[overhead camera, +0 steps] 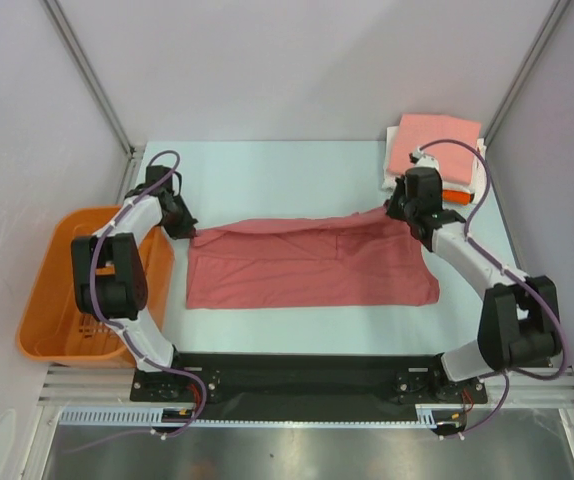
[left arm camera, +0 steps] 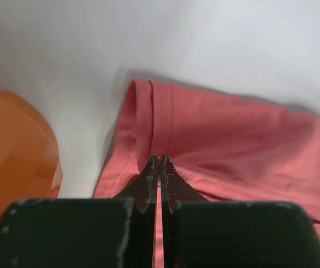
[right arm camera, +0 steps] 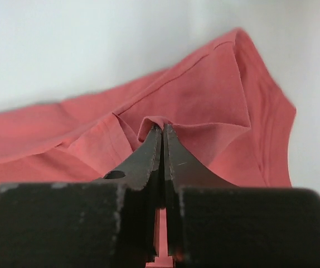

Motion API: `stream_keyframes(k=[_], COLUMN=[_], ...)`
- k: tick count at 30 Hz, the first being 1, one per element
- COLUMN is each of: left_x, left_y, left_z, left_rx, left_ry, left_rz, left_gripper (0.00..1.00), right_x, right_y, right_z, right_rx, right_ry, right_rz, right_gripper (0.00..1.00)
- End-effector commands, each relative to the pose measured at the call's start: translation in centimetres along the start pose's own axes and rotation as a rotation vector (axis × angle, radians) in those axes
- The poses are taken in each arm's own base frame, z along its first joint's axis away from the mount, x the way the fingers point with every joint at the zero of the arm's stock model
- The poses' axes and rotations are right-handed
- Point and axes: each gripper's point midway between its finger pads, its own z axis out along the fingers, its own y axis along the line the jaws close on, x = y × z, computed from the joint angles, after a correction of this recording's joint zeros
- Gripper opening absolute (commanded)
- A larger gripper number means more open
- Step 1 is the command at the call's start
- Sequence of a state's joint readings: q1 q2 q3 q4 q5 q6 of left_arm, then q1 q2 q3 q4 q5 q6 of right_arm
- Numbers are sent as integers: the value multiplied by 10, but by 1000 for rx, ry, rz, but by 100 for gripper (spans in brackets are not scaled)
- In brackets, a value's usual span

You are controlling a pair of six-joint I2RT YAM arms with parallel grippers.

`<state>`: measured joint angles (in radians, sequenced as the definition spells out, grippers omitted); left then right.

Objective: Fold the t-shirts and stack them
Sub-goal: Fold the tshirt

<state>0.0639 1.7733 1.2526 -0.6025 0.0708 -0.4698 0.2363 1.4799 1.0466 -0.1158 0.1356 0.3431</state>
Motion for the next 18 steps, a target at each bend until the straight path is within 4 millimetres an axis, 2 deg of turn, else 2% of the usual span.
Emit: stream_keyframes(k=[1, 2, 3, 5, 7, 9, 10, 11, 12, 13, 14, 15, 16, 17, 18], left_x=[-16, -17, -13, -12, -10, -7, -5, -3, 0, -1, 1, 1, -1, -3, -6], left_y=[0, 1, 4, 6, 8, 10, 10, 10, 10, 9, 9, 8, 7, 4, 2], left_z=[-21, -24, -23, -25, -27, -27, -26, -27, -27, -28, -28, -29, -31, -33, -36], left_rx=[12, 5, 0, -8, -12, -13, -11, -8, -2, 7, 9, 14, 22, 32, 43], left_ry=[-113, -125, -121, -127, -130, -127, -123, -121, -119, -126, -123, -127, -137, -142, -152], left_rz=[7, 5, 4, 6, 9, 6, 7, 5, 3, 4, 6, 8, 7, 12, 17], left_gripper=[0, 0, 0, 0, 0, 0, 0, 1, 3, 6, 12, 23, 30, 44, 49], right_x=[-15, 2, 1, 21, 28, 49, 49, 57, 73, 76, 84, 90, 106, 106, 109], right_y=[-1, -8, -9, -17, -20, -30, -32, -37, -44, -47, -52, -56, -66, -69, -74], right_z=[-26, -27, -36, -41, -49, -53, -58, -61, -64, -70, -73, -76, -78, -83, -85], right_rx=[-13, 1, -2, 6, 3, 26, 32, 47, 63, 72, 85, 96, 129, 138, 152], right_ry=[-102, -74, -87, -58, -57, -17, -29, -13, 13, 3, 12, 14, 32, 20, 19], right_rz=[55, 54, 62, 63, 69, 71, 89, 98, 105, 133, 152, 164, 169, 187, 193], right_gripper=[0, 0, 0, 0, 0, 0, 0, 0, 0, 2, 12, 21, 36, 56, 63])
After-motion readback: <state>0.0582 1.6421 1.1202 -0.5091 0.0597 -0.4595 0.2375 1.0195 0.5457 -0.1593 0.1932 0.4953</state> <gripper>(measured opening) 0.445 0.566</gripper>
